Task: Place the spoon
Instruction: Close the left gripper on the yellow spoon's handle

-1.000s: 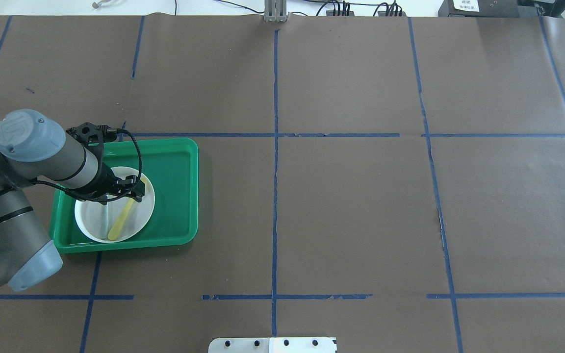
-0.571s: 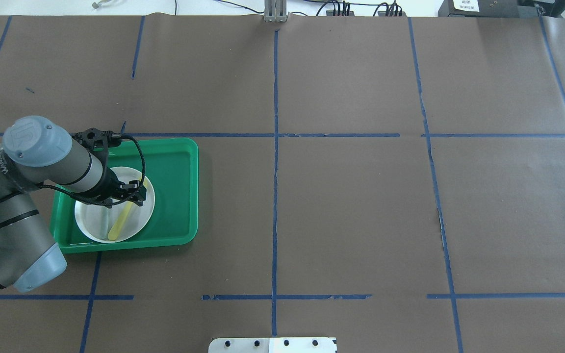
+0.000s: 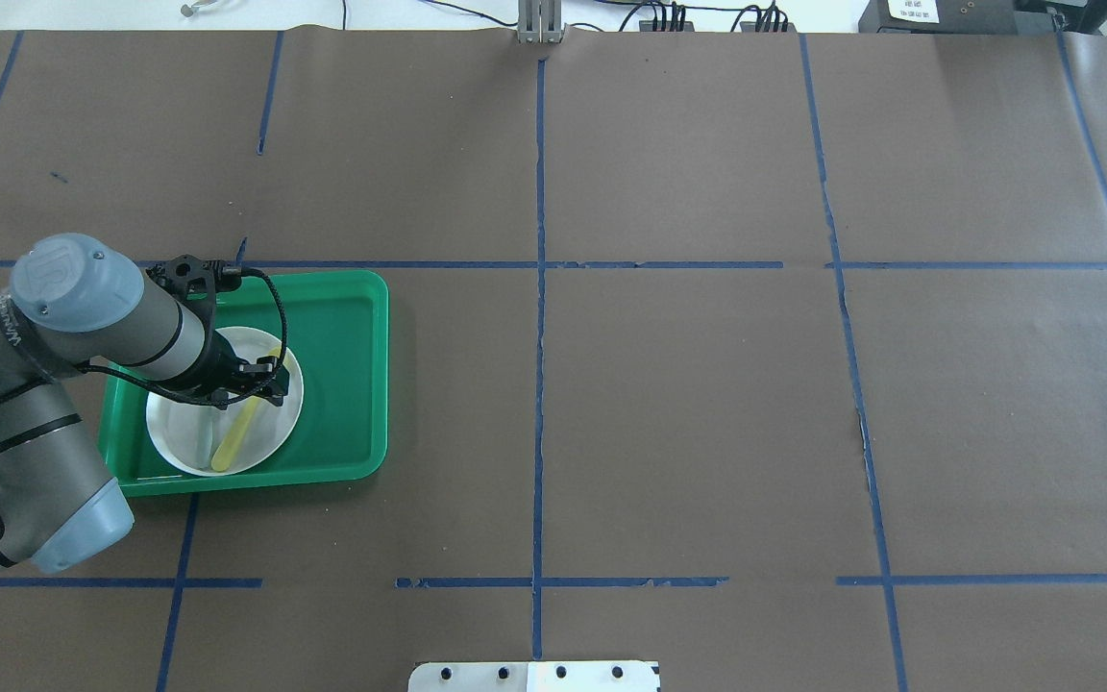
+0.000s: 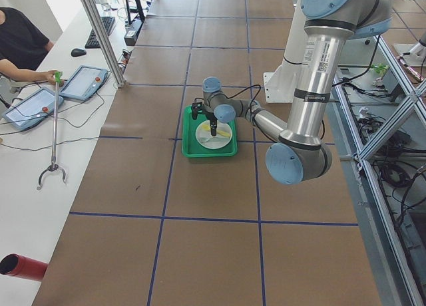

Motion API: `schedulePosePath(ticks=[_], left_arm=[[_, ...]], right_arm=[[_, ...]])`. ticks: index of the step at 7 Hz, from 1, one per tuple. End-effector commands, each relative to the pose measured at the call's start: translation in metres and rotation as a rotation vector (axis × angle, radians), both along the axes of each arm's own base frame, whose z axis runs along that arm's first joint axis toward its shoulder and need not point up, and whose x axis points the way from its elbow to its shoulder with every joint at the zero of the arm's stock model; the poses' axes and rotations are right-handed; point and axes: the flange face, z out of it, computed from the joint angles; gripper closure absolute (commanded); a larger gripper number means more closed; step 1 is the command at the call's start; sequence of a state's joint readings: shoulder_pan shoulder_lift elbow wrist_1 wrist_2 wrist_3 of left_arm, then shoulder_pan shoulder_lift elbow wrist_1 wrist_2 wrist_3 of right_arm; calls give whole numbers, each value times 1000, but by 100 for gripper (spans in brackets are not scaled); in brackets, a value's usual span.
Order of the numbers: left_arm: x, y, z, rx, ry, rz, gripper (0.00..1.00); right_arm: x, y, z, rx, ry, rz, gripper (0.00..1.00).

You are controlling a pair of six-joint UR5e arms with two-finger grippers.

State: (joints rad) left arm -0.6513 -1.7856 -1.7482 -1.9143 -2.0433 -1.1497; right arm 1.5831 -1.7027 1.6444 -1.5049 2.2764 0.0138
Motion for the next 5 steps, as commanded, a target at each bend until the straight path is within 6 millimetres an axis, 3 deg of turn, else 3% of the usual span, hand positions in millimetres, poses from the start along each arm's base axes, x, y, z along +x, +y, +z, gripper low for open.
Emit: schedulePosePath(ticks=[1, 5], left_arm=[[-1, 1, -4, 3, 7, -1, 34], [4, 4, 0, -3, 1, 8, 39]], right_arm=[[0, 0, 0, 0, 0, 0, 0], [0, 0, 0, 0, 0, 0, 0]])
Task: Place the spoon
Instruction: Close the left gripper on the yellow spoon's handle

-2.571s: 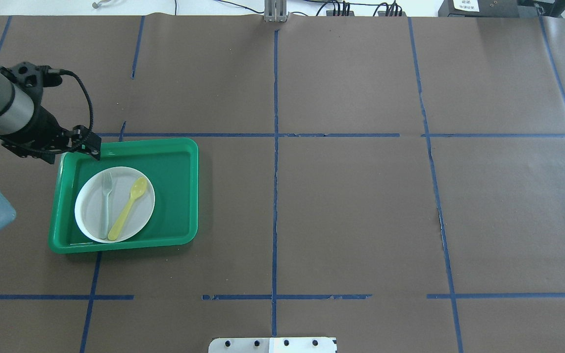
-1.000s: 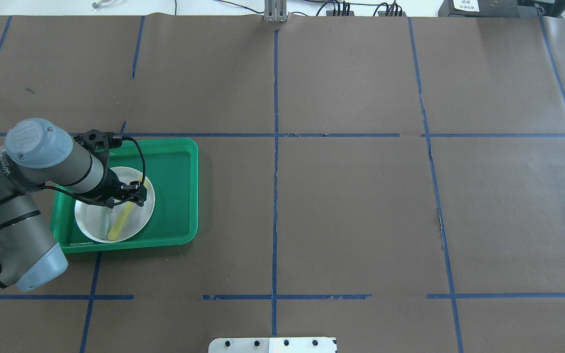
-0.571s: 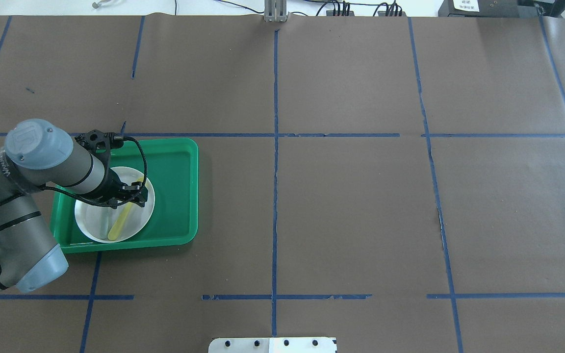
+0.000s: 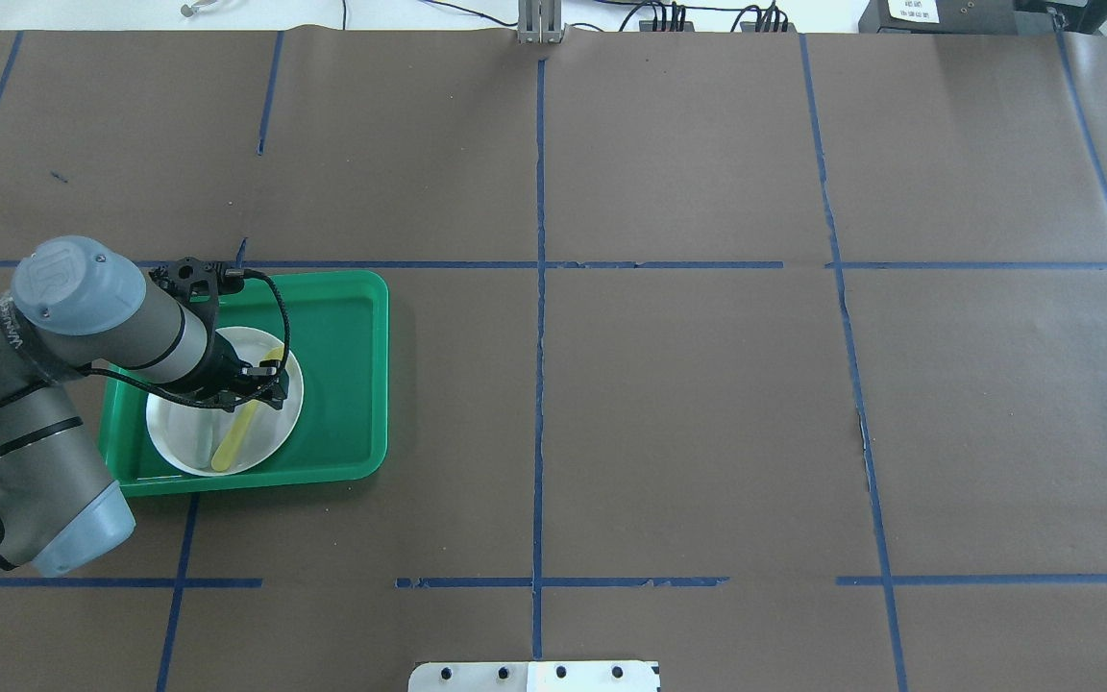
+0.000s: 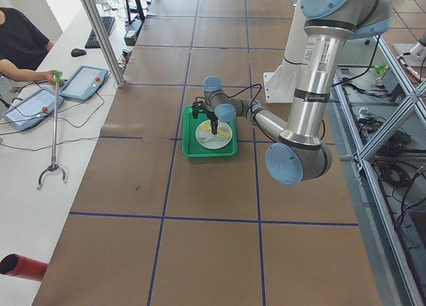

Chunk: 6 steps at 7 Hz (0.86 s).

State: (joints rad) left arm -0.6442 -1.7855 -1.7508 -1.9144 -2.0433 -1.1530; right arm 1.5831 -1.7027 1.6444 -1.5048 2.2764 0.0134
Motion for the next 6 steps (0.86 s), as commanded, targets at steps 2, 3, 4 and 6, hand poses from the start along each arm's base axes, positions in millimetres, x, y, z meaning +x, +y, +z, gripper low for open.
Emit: schedulePosePath(ticks=[2, 3, 4, 6], left_arm=[[2, 3, -2, 1, 3, 5, 55], [0, 3, -2, 2, 3, 4, 60], [0, 3, 1, -1, 0, 4, 68], [-1, 3, -1, 3, 1, 3, 80]], right_arm=[[0, 0, 0, 0, 0, 0, 0], [0, 0, 0, 0, 0, 0, 0], [0, 0, 0, 0, 0, 0, 0], [0, 0, 0, 0, 0, 0, 0]])
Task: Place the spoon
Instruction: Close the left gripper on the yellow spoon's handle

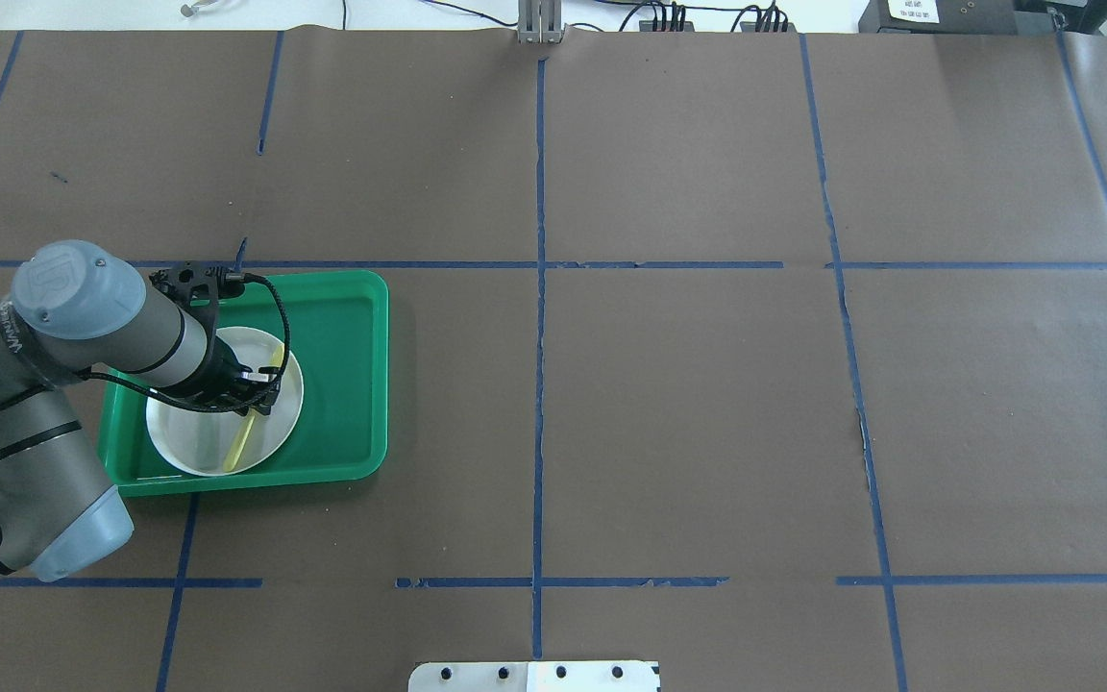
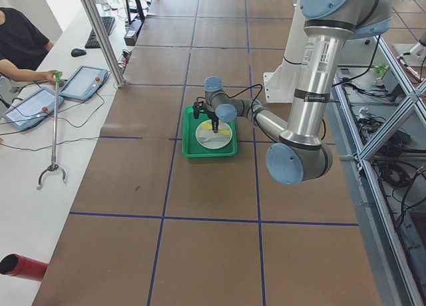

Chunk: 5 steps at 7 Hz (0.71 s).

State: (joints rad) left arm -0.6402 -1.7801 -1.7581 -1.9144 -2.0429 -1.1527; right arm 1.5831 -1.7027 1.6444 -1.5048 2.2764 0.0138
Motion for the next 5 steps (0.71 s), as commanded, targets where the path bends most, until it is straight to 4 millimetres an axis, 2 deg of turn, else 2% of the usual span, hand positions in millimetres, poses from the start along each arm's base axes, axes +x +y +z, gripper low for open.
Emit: schedulePosePath(ticks=[1, 3, 5], left_arm=[[-2, -1, -2, 6, 3, -1, 82], [-3, -2, -4, 11, 6, -2, 88], [-19, 2, -20, 27, 26, -10, 99]], right_arm=[[0, 0, 0, 1, 0, -1, 0], [0, 0, 0, 0, 0, 0, 0], [0, 0, 0, 0, 0, 0, 0]])
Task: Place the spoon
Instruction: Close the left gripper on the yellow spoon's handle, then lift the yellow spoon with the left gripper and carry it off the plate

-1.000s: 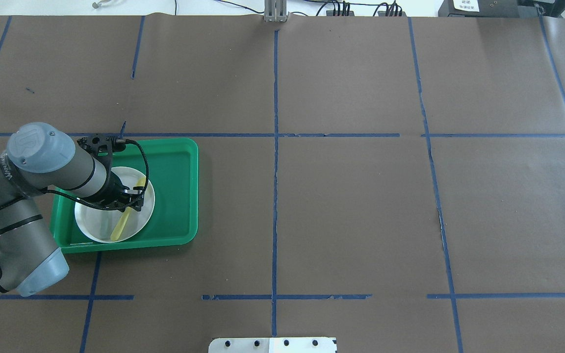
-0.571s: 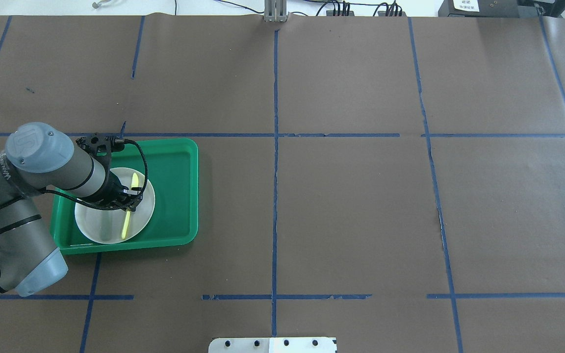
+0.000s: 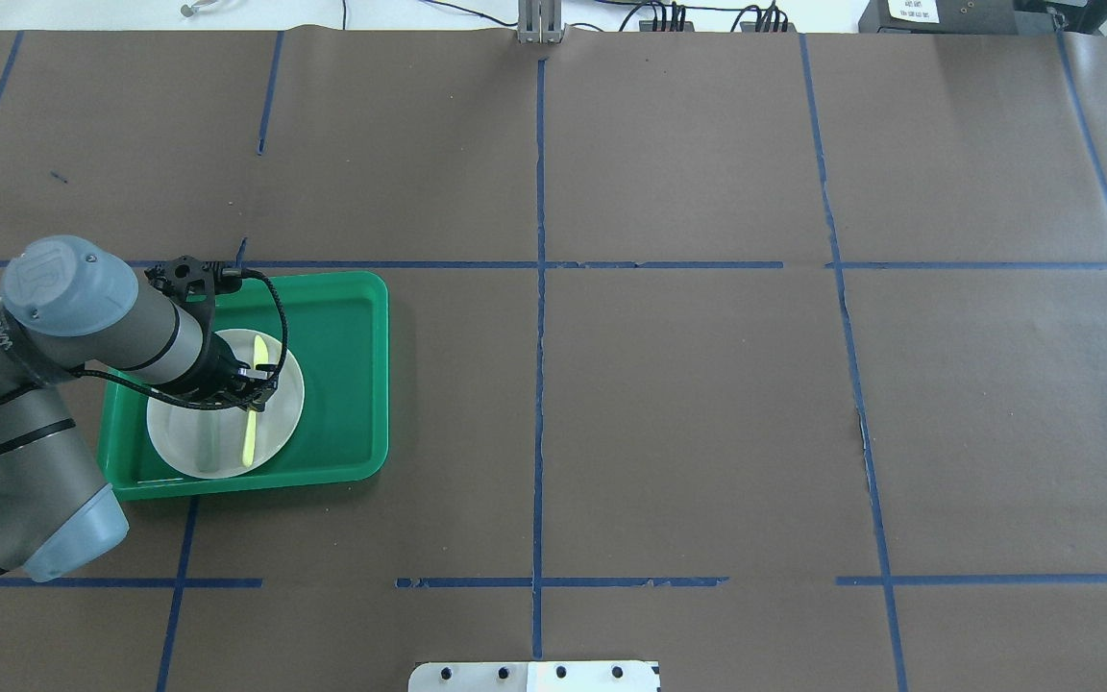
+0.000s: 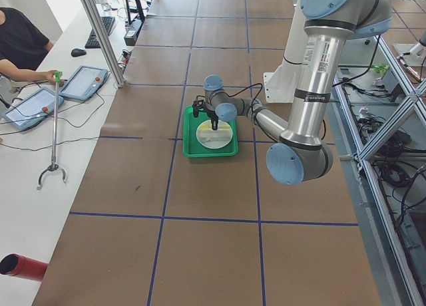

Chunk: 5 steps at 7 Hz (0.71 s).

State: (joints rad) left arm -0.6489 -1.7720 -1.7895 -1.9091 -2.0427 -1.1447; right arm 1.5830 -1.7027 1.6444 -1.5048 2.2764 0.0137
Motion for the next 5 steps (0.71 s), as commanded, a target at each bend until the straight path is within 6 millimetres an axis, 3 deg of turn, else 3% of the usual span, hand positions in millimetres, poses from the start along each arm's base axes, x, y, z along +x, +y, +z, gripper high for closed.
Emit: schedulePosePath(ticks=[1, 2, 4, 5], left_arm=[[-23, 7, -15, 19, 23, -12, 100], [-47, -3, -26, 13, 14, -51, 100], [-88, -5, -73, 49, -42, -30, 100], [-87, -6, -86, 47, -41, -30, 100]], right_arm=[[0, 0, 0, 1, 0, -1, 0], [0, 0, 0, 0, 0, 0, 0], [0, 0, 0, 0, 0, 0, 0], [0, 0, 0, 0, 0, 0, 0]])
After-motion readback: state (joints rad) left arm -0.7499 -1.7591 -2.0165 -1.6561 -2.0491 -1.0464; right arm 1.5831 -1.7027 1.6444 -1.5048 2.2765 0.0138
